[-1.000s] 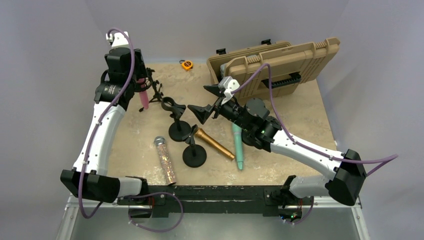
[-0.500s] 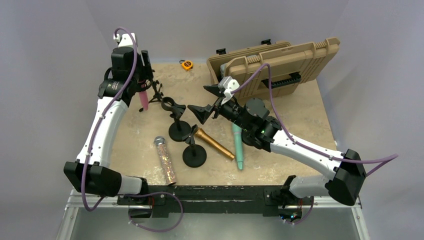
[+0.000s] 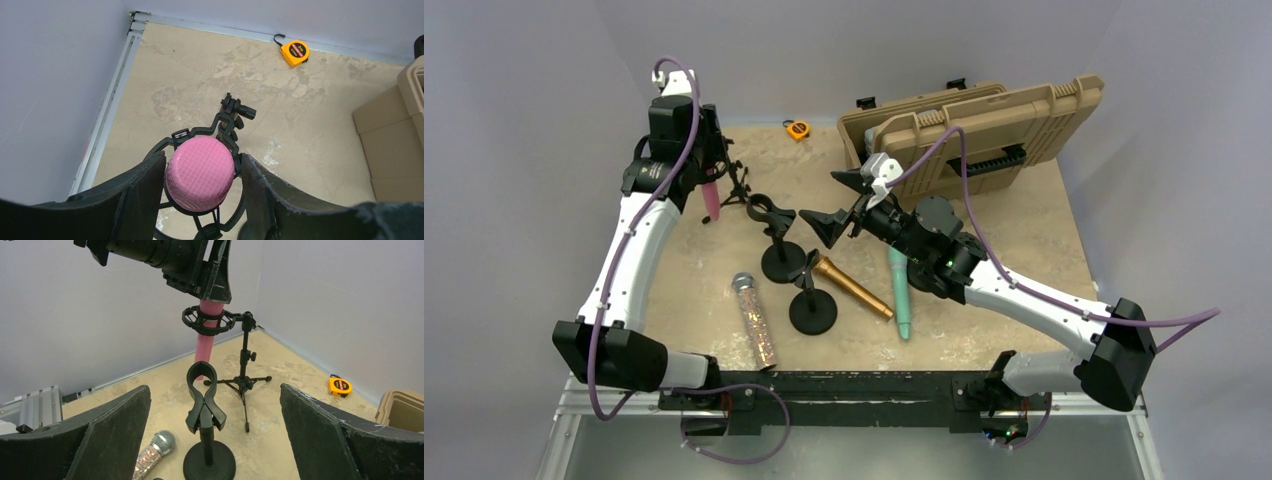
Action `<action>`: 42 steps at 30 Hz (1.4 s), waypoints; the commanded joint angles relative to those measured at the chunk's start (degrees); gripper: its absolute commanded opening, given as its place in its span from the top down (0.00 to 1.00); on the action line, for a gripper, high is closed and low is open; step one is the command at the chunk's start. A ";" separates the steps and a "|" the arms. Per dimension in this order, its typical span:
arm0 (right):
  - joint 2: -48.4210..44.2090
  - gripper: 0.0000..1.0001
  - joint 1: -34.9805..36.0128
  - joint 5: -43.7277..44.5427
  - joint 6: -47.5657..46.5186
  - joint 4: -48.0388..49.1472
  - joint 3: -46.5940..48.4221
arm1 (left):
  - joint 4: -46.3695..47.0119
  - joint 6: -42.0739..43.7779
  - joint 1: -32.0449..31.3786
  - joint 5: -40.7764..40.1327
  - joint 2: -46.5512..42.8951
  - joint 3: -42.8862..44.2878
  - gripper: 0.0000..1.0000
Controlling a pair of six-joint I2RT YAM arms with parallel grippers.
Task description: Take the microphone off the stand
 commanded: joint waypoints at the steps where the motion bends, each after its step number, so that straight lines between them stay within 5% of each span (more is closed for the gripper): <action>1: -0.57 0.01 0.11 -0.78 0.72 1.53 0.25 | -0.94 -0.80 0.12 -0.27 0.90 0.74 0.45; 18: -1.67 0.01 0.25 -0.50 1.14 2.43 -0.63 | -3.94 1.34 -0.04 2.49 0.19 7.58 0.87; 32: -5.55 0.01 0.20 -0.56 1.72 2.82 -2.08 | -11.27 10.02 -10.95 -5.79 2.04 35.47 1.00; 42: -5.77 0.01 0.20 -1.25 1.79 3.78 -3.56 | -1.03 8.11 -13.45 -9.39 -15.77 23.01 1.00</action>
